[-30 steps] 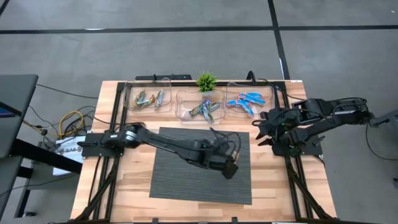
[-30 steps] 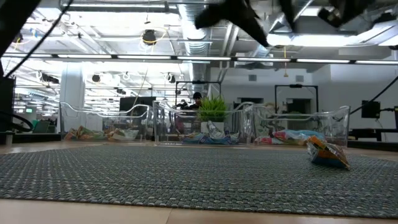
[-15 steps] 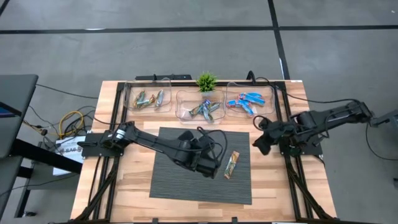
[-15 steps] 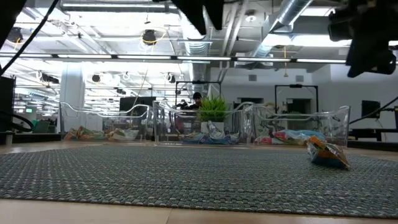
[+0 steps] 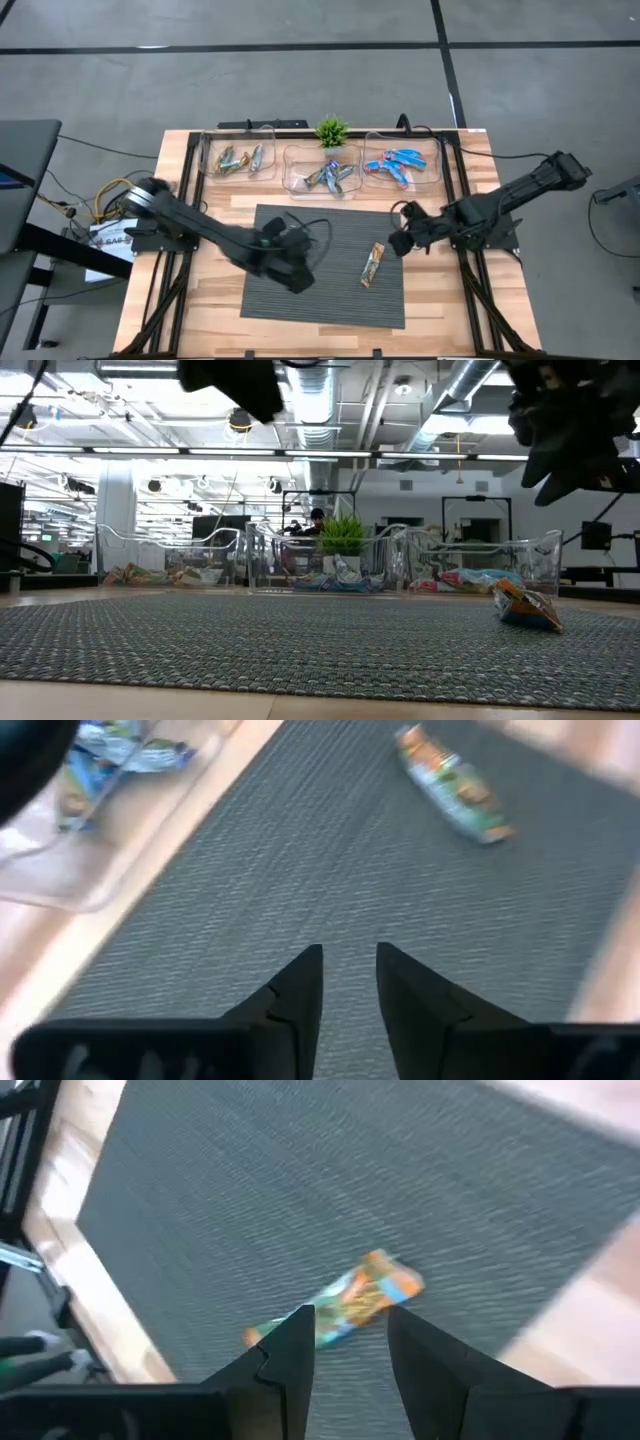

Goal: Pick and place Granola Bars by type
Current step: Put the yellow granola bar into the left transparent bin

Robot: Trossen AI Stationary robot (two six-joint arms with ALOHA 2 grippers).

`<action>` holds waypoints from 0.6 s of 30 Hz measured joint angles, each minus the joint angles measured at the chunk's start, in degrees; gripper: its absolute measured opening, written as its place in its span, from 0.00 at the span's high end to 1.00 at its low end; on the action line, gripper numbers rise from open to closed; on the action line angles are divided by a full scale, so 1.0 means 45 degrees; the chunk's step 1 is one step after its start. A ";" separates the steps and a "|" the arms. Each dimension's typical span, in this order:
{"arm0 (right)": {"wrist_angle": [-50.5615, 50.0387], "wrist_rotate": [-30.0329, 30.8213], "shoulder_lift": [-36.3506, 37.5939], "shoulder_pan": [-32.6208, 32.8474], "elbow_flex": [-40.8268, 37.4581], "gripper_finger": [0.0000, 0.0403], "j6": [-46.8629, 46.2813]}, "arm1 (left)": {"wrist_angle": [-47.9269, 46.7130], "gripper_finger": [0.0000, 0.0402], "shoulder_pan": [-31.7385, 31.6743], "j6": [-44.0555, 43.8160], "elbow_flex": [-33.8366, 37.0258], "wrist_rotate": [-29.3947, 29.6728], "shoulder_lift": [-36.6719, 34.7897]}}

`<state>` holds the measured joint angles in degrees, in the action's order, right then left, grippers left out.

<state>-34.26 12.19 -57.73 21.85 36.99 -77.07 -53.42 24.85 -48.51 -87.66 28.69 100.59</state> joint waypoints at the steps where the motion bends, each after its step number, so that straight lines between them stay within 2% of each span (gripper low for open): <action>1: 0.0284 -0.0011 -0.0336 0.0068 0.0000 0.71 -0.0271 | 0.0904 0.79 0.0059 0.0011 0.0926 -0.0090 -0.0739; 5: 0.1108 -0.0014 -0.1759 0.0307 0.0005 0.71 -0.1863 | 0.4122 0.83 0.0158 0.0530 0.4080 -0.0312 -0.3502; 10: 0.1424 -0.0021 -0.3773 0.0654 0.0470 0.71 -0.3547 | 0.6725 0.83 0.0165 0.1287 0.6651 -0.0616 -0.5946; 14: 0.1430 -0.0097 -0.5245 0.0847 0.1258 0.71 -0.4003 | 0.7232 0.83 0.0173 0.1566 0.7788 -0.0998 -0.6901; 18: 0.1367 -0.0850 -0.6514 0.0834 0.2124 0.70 -0.3876 | 0.7194 0.83 0.0180 0.1670 0.8336 -0.1537 -0.7202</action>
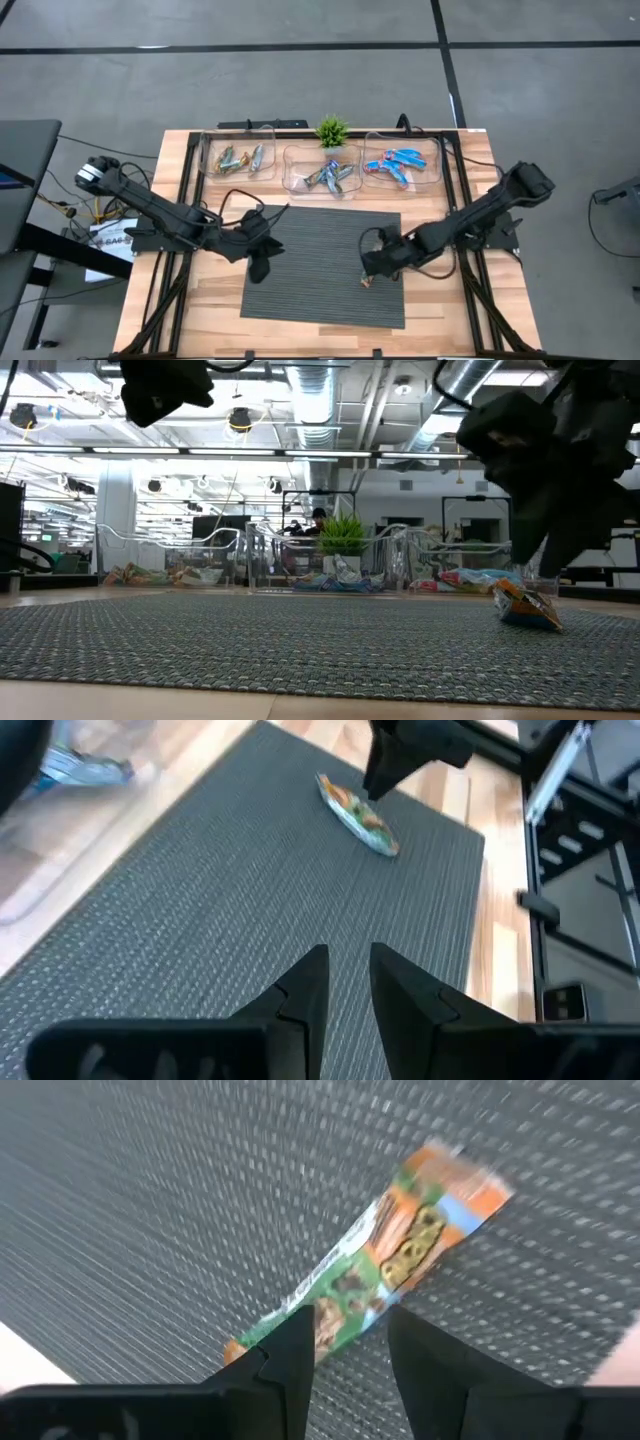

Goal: Pick and place Granola Bars by type
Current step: Put the yellow granola bar into the left transparent bin

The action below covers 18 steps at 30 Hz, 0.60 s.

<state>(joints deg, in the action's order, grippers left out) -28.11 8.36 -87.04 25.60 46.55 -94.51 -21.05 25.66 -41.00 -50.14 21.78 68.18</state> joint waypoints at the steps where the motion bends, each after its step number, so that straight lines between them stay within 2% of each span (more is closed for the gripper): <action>1: -0.0043 -0.0231 -0.0279 -0.0046 0.0174 0.70 0.0129 | 0.0011 0.83 -0.0001 0.0136 0.0056 -0.0156 0.0000; 5: -0.0464 -0.1114 -0.1311 -0.0141 0.0871 0.64 0.0627 | 0.0358 0.83 0.0037 0.0645 0.0154 -0.0552 0.0000; 13: -0.1160 -0.1247 -0.2062 -0.0417 0.1743 0.44 0.0063 | 0.0280 0.83 0.0036 0.1013 0.0154 -0.0875 0.0000; 18: -0.0936 -0.2296 -0.3002 -0.0831 0.1839 0.41 -0.0429 | 0.0236 0.83 0.0036 0.1171 0.0154 -0.1046 0.0005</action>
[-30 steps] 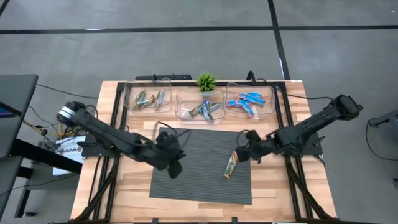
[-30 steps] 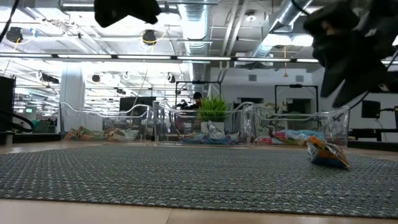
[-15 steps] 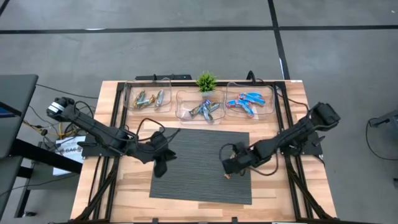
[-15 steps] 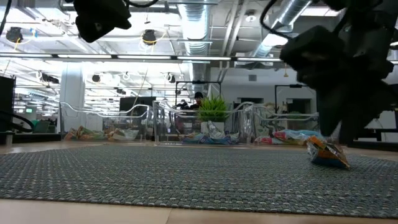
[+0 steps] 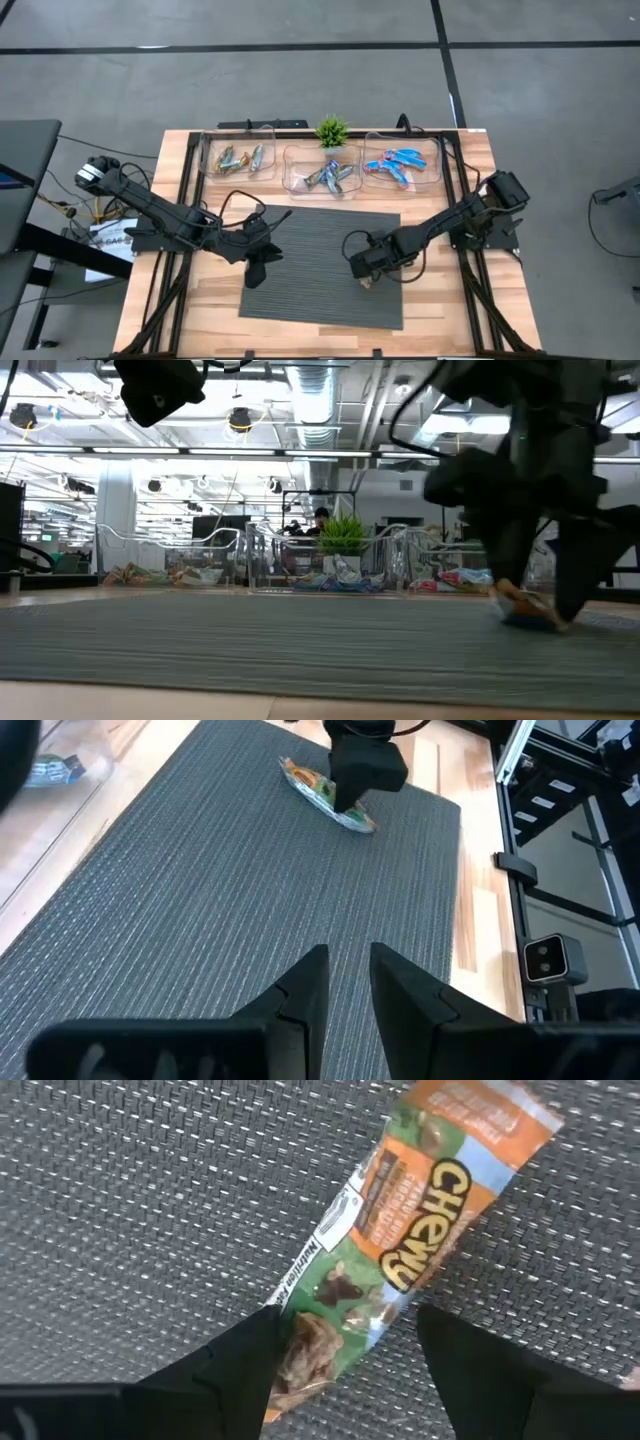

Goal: Pick and place Granola Bars by type
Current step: Put the yellow granola bar into the left transparent bin

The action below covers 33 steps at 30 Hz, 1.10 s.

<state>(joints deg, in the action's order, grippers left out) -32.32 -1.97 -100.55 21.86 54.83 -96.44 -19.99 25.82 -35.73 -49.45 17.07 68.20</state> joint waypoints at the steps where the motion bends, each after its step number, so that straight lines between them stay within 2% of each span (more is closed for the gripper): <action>1: 0.0295 -0.0194 -0.0160 -0.0075 0.0043 0.41 0.0004 | -0.0009 0.83 0.0000 0.0000 0.0000 -0.0033 0.0000; 5: 0.0181 -0.0269 -0.0518 -0.0247 0.0231 0.42 0.0201 | -0.0005 0.83 0.0000 0.0002 0.0000 -0.0163 0.0000; 8: -0.0135 -0.0118 -0.0568 -0.0320 0.0469 0.47 0.0495 | -0.0009 0.83 0.0000 0.0016 0.0000 -0.0163 0.0000; 17: -0.0664 0.0671 -0.0642 -0.0402 0.0986 0.83 0.1447 | -0.0005 0.83 -0.0005 0.0146 0.0000 -0.0070 0.0000; 21: -0.0472 0.0793 -0.0537 -0.0386 0.0981 0.93 0.1544 | 0.0005 0.83 -0.0005 0.0135 0.0000 -0.0066 0.0000; 25: 0.0093 0.1576 -0.0179 -0.0248 0.0947 0.98 0.1669 | 0.0043 0.83 -0.0005 -0.0420 0.0000 0.0184 0.0005; 28: 0.0785 0.2409 0.0473 -0.0110 0.0966 0.98 0.2326 | 0.0095 0.83 -0.0005 -0.1432 0.0000 0.1038 0.0005; 33: 0.2142 0.3174 0.1532 -0.0166 0.0964 0.96 0.5039 | 0.0639 0.83 -0.0198 -0.2834 -0.0005 0.2036 0.0005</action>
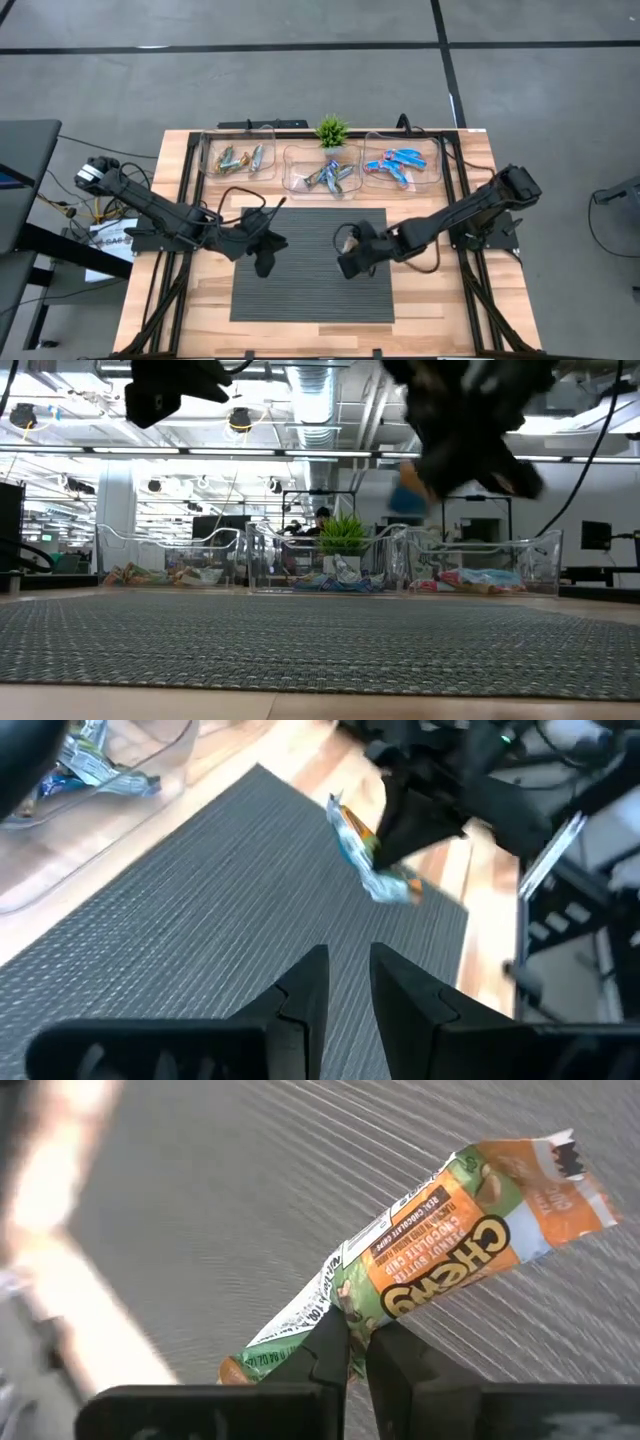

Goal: Pick and place Granola Bars by type
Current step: Put the yellow granola bar into the left transparent bin

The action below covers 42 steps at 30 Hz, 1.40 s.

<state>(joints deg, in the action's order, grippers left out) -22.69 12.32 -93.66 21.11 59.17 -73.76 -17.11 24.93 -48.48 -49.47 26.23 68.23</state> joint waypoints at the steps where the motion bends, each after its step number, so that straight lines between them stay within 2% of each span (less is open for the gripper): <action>1: 0.0369 0.0015 0.0196 -0.0057 0.0002 0.96 0.0676 | 0.0164 0.83 -0.0128 -0.0150 0.0000 -0.0015 0.0000; 6: 0.1862 0.0000 0.0834 -0.0509 0.0136 0.99 0.3649 | 0.1002 0.81 -0.1204 -0.0823 0.0000 -0.0453 0.0000; 12: 0.1706 -0.0649 0.0868 -0.1205 0.1477 0.98 0.6916 | 0.2039 0.67 -0.2847 -0.1334 0.0000 -0.1965 0.0005; 18: 0.0883 -0.0780 0.0761 -0.1869 0.2698 0.99 0.9285 | 0.2921 0.57 -0.3698 -0.1802 -0.0005 -0.2437 0.0005; 26: 0.0799 -0.2067 0.0745 -0.2905 0.2863 0.98 1.0542 | 0.4878 0.57 -0.3841 -0.1730 -0.0005 -0.2723 0.0006; 33: 0.1544 -0.2682 0.0745 -0.3004 0.2863 0.98 1.1462 | 0.4970 0.61 -0.3848 -0.2338 -0.0005 -0.3201 0.0444; 37: 0.1910 -0.2900 0.0745 -0.2999 0.2863 0.98 1.1973 | 0.5677 0.62 -0.3838 -0.2412 -0.0005 -0.3659 0.1104; 42: 0.1969 -0.2998 0.0770 -0.2999 0.2863 0.99 1.2081 | 0.6657 0.62 -0.3848 -0.2269 0.0000 -0.3640 0.1371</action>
<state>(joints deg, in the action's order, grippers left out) -13.83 -1.18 -90.19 7.62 72.05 -19.40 12.85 7.62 -58.69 -49.47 9.85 74.39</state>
